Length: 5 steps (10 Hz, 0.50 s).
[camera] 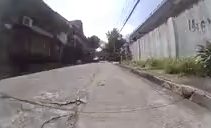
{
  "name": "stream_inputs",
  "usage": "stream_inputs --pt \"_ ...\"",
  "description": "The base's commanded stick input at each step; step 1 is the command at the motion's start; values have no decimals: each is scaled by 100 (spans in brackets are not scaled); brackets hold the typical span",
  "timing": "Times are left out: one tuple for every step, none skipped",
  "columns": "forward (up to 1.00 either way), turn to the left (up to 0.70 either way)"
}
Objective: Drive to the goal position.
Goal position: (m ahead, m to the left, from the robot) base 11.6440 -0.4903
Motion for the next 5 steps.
stream_inputs --pt "70 0" --pt "70 0" --pt "82 0" --pt "85 0" --pt "85 0"
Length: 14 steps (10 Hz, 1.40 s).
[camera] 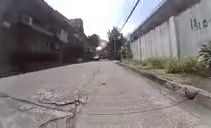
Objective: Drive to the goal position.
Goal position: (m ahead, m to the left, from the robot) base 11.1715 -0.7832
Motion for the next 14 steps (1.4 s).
stream_inputs --pt "85 0" --pt "85 0" --pt "85 0" --pt "85 0" --pt "85 0" --pt "85 0" --pt "85 0" --pt "85 0" --pt "85 0" --pt "85 0" --pt "85 0" --pt "85 0" --pt "85 0" --pt "85 0"
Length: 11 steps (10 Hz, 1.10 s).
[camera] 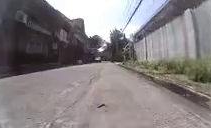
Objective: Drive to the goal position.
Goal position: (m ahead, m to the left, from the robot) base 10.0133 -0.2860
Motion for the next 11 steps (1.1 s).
stream_inputs --pt "85 0" --pt "85 0" --pt "92 0" --pt "100 0" --pt "100 0" --pt "100 0" --pt "100 0" --pt "100 0" --pt "100 0" --pt "100 0" --pt "100 0"
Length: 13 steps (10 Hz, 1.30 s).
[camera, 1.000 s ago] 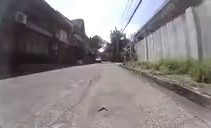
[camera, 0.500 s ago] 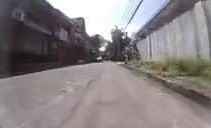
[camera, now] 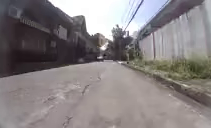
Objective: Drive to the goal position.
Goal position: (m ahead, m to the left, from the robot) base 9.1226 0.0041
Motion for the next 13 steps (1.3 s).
stream_inputs --pt "100 -8" --pt "100 -7" --pt "100 -5" --pt "100 -4" --pt "100 -7" --pt "100 -11" --pt "100 -10" --pt "100 -8" --pt "100 -12" --pt "100 -25" --pt "100 -14" --pt "100 -18" --pt "100 -22"
